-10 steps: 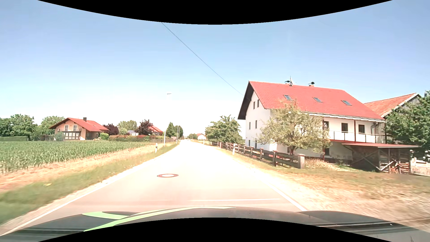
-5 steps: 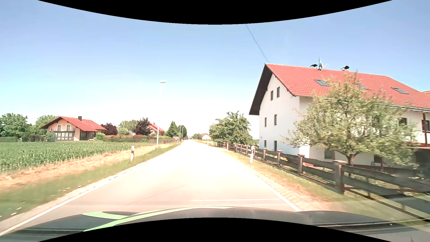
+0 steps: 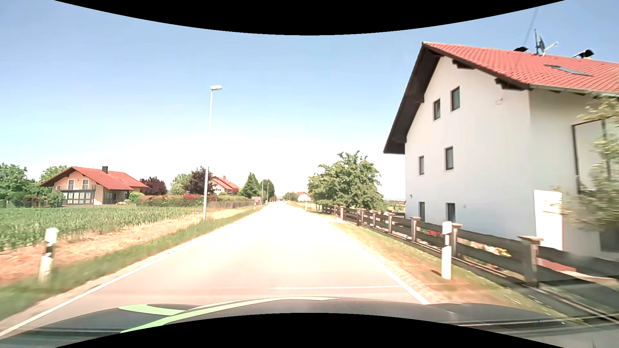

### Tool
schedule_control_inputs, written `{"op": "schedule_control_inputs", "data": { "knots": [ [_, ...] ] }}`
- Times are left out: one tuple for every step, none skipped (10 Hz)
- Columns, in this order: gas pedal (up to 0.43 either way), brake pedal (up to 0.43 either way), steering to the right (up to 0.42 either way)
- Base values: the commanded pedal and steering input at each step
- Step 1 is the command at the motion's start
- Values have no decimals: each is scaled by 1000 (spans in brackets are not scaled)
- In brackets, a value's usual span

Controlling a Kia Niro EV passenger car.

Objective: Follow the waypoints while adhering to traffic rules and regulations

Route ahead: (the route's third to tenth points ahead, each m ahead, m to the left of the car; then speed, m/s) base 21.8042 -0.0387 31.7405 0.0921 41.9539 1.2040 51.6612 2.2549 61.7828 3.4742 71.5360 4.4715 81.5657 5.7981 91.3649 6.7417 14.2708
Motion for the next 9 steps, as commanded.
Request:
{"op": "schedule_control_inputs", "data": {
  "knots": [
    [240,0,-21],
    [240,0,-21],
    [240,0,-21],
    [228,0,-21],
    [228,0,-21],
    [228,0,-21],
    [228,0,-21],
    [228,0,-21],
    [228,0,-21]
  ]
}}
